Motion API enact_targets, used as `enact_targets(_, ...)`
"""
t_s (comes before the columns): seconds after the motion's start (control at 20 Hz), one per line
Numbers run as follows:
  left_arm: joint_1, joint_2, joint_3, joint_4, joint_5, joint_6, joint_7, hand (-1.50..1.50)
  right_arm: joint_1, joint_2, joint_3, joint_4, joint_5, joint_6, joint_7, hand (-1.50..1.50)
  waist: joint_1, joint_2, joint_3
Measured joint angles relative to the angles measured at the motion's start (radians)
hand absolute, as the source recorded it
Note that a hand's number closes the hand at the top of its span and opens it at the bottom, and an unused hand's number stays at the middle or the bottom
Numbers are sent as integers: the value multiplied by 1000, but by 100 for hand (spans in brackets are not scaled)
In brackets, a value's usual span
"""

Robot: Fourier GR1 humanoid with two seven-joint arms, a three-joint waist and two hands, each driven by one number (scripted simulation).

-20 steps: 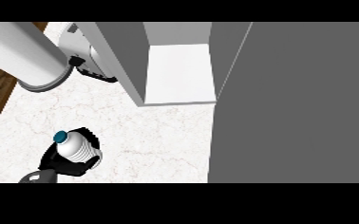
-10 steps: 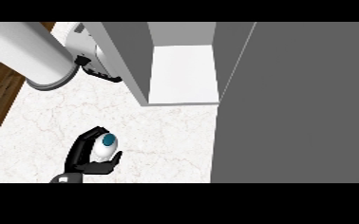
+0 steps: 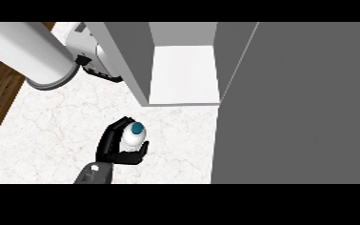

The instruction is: Pick up the bottled water, place it into the cabinet and close the cabinet

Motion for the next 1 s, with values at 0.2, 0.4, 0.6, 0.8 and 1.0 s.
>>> enact_targets(0.2, -35, -17, -82, -51, 88, 38, 71, 150, 22, -16, 2, 1, 1, -7, -29, -150, -1, -1, -1)
enact_targets(0.4, -78, -23, -178, -118, 184, 126, 173, 150, 21, -31, -21, 3, -1, -7, -45, -150, -1, 0, -1)
enact_targets(0.6, -131, -26, -282, -182, 257, 230, 285, 150, 5, -26, -38, 5, -5, -15, -48, -150, -2, 1, -2)
enact_targets(0.8, -221, -27, -354, -193, 342, 330, 370, 150, 15, -44, -71, 4, -12, -1, -61, -150, -11, 3, -2)
enact_targets(1.0, -310, -27, -421, -188, 403, 451, 438, 150, 38, -51, -98, 4, -20, 13, -92, -150, -20, 4, -2)
